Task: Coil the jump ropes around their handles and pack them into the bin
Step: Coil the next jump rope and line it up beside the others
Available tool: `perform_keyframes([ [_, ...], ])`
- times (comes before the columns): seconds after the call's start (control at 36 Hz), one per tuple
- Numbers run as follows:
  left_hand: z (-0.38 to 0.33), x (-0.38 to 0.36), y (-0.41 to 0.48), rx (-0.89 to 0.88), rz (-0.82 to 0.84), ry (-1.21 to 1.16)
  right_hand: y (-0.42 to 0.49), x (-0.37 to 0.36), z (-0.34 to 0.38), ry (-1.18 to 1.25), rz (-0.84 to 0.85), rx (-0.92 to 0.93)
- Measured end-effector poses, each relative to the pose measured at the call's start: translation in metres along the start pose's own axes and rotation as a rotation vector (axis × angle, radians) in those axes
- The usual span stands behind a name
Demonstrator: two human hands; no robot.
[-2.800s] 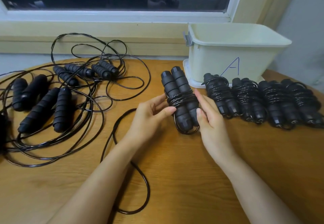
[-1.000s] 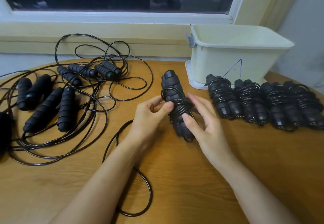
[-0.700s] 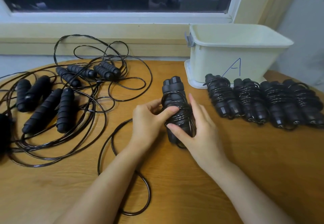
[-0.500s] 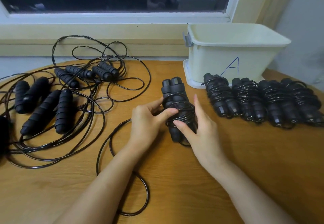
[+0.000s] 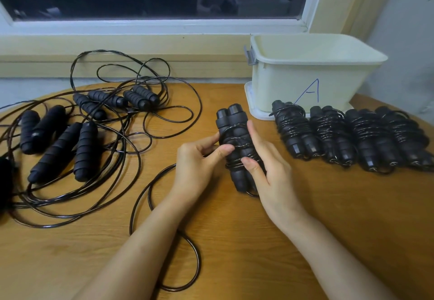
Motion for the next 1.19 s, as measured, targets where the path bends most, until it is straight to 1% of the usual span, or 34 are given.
perform_keyframes([
  [0.14, -0.003, -0.001, 0.000, 0.025, -0.062, -0.041, 0.002, -0.001, -0.002, 0.012, 0.016, 0.030],
  [0.25, -0.004, -0.001, 0.001, 0.007, -0.070, -0.024, 0.000, -0.001, -0.001, -0.019, 0.041, 0.057],
  [0.42, -0.008, -0.002, 0.001, -0.009, -0.041, -0.028, 0.001, -0.001, -0.002, -0.124, -0.009, 0.106],
  [0.5, -0.007, -0.002, 0.001, -0.002, -0.045, -0.040, 0.002, 0.000, -0.002, -0.102, 0.021, 0.112],
  [0.58, -0.004, -0.003, 0.001, 0.058, -0.067, -0.099, 0.002, 0.000, 0.001, -0.082, 0.068, 0.095],
  [0.64, -0.003, -0.002, 0.001, 0.079, -0.064, -0.111, 0.002, 0.002, 0.001, -0.117, 0.075, 0.087],
  [0.69, -0.002, -0.002, 0.000, 0.085, -0.049, -0.108, 0.001, 0.004, 0.003, -0.226, 0.074, 0.055],
  [0.78, -0.001, -0.001, -0.002, 0.069, -0.025, -0.065, -0.002, 0.007, 0.008, -0.409, 0.051, 0.014],
  [0.89, 0.000, -0.002, -0.001, 0.019, 0.028, 0.025, -0.001, 0.006, 0.011, -0.549, 0.025, 0.004],
  [1.03, 0.002, -0.005, -0.001, -0.041, 0.104, 0.110, -0.001, 0.007, 0.012, -0.596, -0.007, -0.027],
  [1.08, 0.002, -0.005, 0.000, -0.068, 0.103, 0.120, -0.002, 0.006, 0.013, -0.617, -0.036, -0.039],
  [1.19, 0.001, -0.004, 0.000, -0.120, 0.049, 0.143, -0.002, 0.000, 0.008, -0.613, -0.153, -0.035],
])
Point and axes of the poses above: each hand's wrist, its own y-axis towards the middle knuckle, its own x-axis out of the back of the hand, z = x × y, the point moved 3 cm from there along y, towards the middle knuckle, and after that the axes turned 15 degrees about -x, right-handed, at the moved point
